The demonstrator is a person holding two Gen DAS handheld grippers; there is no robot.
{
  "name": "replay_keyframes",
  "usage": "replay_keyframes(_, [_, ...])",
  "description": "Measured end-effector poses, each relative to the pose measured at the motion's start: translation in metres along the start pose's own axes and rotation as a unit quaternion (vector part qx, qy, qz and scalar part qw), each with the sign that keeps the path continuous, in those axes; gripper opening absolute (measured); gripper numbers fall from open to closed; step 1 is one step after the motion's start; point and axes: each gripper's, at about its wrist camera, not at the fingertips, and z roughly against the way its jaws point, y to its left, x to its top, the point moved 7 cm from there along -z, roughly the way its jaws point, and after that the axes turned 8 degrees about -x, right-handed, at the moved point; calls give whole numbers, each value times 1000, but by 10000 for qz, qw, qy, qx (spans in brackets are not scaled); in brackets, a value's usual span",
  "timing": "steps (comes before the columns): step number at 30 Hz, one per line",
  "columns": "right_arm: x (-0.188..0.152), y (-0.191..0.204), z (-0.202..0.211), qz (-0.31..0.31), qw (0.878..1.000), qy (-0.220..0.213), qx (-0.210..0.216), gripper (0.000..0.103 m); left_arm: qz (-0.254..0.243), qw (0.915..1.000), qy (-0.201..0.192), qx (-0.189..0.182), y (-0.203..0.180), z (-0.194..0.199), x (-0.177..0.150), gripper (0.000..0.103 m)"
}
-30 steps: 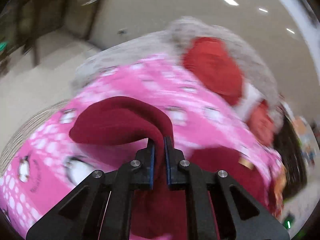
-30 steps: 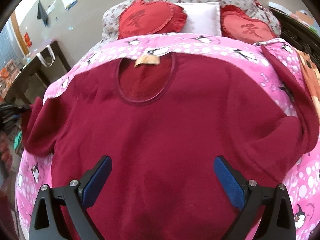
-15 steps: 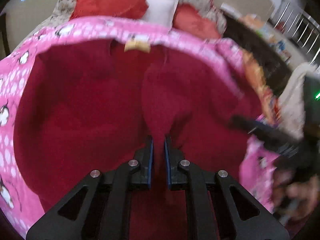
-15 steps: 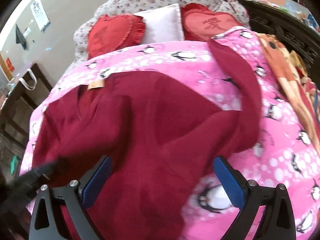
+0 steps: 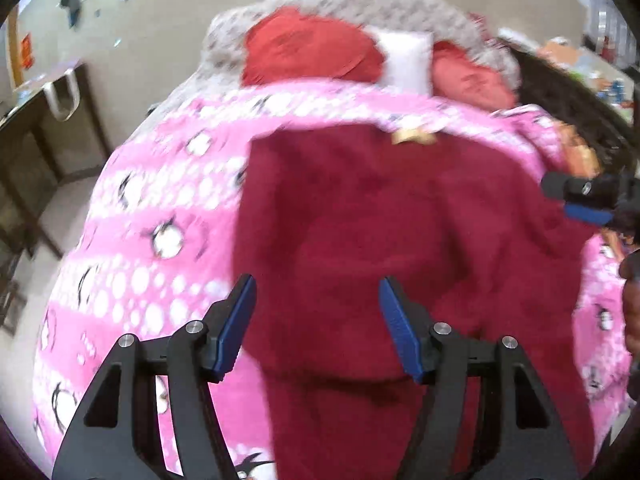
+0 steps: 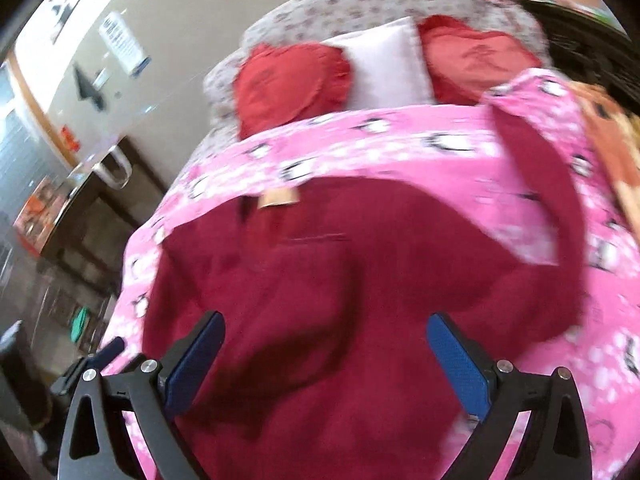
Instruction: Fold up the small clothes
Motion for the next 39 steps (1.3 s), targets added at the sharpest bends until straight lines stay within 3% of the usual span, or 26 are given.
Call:
replay_keyframes(5, [6,44,-54,512,9969,361,-478,101,121,9991,381,170,11,-30,-18,64])
replay_keyframes(7, [0,45,-83,738,9921,662,-763,88,93,9986,458,262,13,-34,-25,64])
replay_keyframes(8, [-5,43,-96,892,9882,824,-929,62,95,9985,465,257,13,-34,-27,64])
replay_keyframes(9, [-11,38,-103,987,9852,948,-1031,45,114,9986,467,234,13,-34,-29,64])
replay_keyframes(10, [-11,33,-99,920,9881,834,-907,43,135,9986,464,210,13,-34,-31,64])
replay_keyframes(14, [-19,22,-49,692,9953,665,-163,20,287,9984,482,117,20,-37,-32,64])
replay_keyframes(17, [-36,10,-1,849,9943,586,262,19,378,9982,461,58,21,-34,-33,64])
replay_keyframes(20, [-77,-14,30,1014,9891,926,530,22,397,9983,420,27,21,-34,-36,64])
replay_keyframes(22, [-100,-38,43,958,9867,1217,501,52,402,9983,421,28,22,-34,-37,64])
replay_keyframes(23, [-106,-49,51,913,9870,1249,429,57,407,9982,432,31,22,-35,-38,64])
replay_keyframes(26, [-95,-68,80,1029,9910,838,163,57,432,9982,423,24,22,-35,-38,64])
replay_keyframes(28, [-77,-56,93,1507,9878,385,110,57,454,9981,426,19,23,-34,-38,64])
replay_keyframes(31, [-50,-12,77,2094,9776,-56,181,57,532,9977,429,2,24,-31,-38,64])
replay_keyframes(33, [-42,18,53,2352,9711,-80,389,55,557,9976,416,11,26,-27,-37,64])
replay_keyframes(36, [-40,57,3,2867,9571,119,406,43,620,9972,404,49,33,-23,-37,64])
replay_keyframes(39, [-49,78,-48,3057,9496,565,413,42,807,9958,419,-50,40,-23,-38,64])
